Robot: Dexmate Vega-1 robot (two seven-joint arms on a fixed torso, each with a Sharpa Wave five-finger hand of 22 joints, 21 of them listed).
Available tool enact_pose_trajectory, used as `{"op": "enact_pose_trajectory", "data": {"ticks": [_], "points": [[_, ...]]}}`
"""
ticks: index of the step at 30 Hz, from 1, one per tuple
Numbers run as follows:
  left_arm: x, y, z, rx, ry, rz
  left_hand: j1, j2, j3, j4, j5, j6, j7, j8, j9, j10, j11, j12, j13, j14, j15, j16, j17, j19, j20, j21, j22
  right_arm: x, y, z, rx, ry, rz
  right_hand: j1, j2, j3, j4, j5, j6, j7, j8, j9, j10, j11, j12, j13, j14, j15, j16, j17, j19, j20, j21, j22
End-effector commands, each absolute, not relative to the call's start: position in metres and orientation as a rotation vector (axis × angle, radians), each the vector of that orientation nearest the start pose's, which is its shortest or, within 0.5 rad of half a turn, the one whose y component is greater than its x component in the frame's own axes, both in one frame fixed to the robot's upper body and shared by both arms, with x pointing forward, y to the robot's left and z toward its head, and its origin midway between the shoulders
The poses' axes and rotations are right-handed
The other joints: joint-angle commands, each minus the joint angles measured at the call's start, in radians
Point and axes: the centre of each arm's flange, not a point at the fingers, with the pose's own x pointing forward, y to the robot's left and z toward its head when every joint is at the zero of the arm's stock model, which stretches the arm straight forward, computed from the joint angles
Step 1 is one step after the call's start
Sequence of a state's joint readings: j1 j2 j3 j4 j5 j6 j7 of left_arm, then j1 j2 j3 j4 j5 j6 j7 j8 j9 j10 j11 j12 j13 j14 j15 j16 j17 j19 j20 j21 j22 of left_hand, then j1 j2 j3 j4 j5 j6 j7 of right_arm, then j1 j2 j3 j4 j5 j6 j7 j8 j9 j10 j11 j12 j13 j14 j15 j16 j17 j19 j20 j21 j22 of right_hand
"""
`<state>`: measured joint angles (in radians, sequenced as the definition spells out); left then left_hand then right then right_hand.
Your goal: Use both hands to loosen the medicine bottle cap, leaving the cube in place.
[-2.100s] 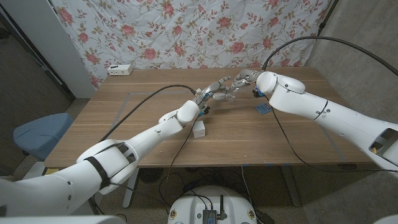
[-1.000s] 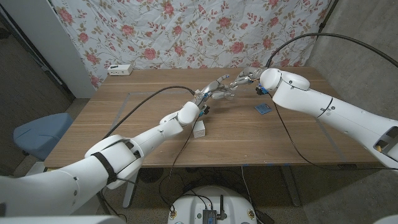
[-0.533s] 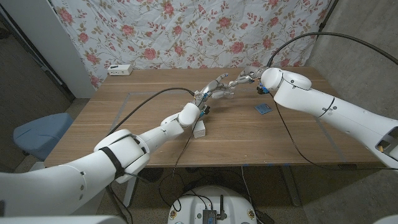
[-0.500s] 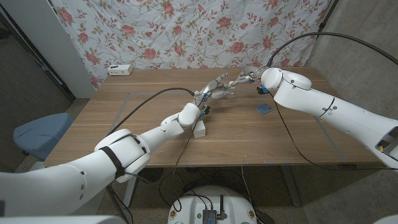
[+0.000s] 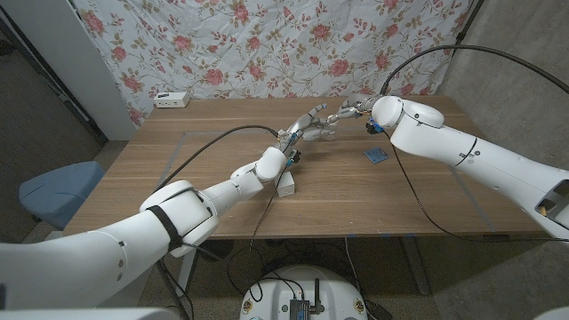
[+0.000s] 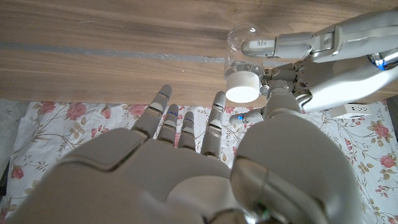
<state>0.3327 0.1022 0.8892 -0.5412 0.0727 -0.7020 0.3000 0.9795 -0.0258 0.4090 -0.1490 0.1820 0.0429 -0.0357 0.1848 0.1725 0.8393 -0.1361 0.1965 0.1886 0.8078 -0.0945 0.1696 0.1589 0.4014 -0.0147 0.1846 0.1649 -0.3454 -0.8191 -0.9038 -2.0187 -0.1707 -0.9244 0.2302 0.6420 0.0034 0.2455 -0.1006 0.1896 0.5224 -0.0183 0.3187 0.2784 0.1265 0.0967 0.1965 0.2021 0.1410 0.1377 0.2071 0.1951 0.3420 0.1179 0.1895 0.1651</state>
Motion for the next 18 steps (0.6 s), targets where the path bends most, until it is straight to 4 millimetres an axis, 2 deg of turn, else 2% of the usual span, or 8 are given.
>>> {"op": "enact_pose_trajectory", "data": {"ticks": [1, 18], "points": [[0.6850, 0.0472, 0.0064, 0.642, -0.909, -0.333, 0.009, -0.001, 0.003, 0.002, -0.001, 0.010, 0.001, 0.004, 0.001, 0.008, 0.001, 0.002, 0.002, 0.009, -0.107, 0.004, 0.001, 0.000, -0.004, -0.001, 0.002, 0.5802, -0.1709, 0.1074, -1.268, -0.242, 0.034, 0.011, 0.003, 0.003, -0.010, 0.007, 0.015, -0.002, 0.005, 0.001, 0.014, 0.001, 0.008, 0.003, 0.009, -0.001, 0.001, 0.002, 0.011, 0.000, 0.005, 0.006], [0.6824, 0.0462, 0.0048, 0.638, -0.918, -0.331, 0.007, 0.003, 0.005, 0.004, -0.001, 0.016, 0.002, 0.003, 0.001, 0.012, 0.002, 0.002, 0.002, 0.012, -0.106, 0.004, 0.001, -0.002, -0.010, -0.001, 0.002, 0.5784, -0.1709, 0.1055, -1.273, -0.242, 0.023, 0.030, 0.010, 0.010, -0.026, 0.012, 0.070, -0.015, 0.027, 0.000, 0.028, 0.000, 0.010, 0.003, 0.022, -0.005, 0.003, 0.000, 0.021, -0.006, 0.007, 0.005]]}}
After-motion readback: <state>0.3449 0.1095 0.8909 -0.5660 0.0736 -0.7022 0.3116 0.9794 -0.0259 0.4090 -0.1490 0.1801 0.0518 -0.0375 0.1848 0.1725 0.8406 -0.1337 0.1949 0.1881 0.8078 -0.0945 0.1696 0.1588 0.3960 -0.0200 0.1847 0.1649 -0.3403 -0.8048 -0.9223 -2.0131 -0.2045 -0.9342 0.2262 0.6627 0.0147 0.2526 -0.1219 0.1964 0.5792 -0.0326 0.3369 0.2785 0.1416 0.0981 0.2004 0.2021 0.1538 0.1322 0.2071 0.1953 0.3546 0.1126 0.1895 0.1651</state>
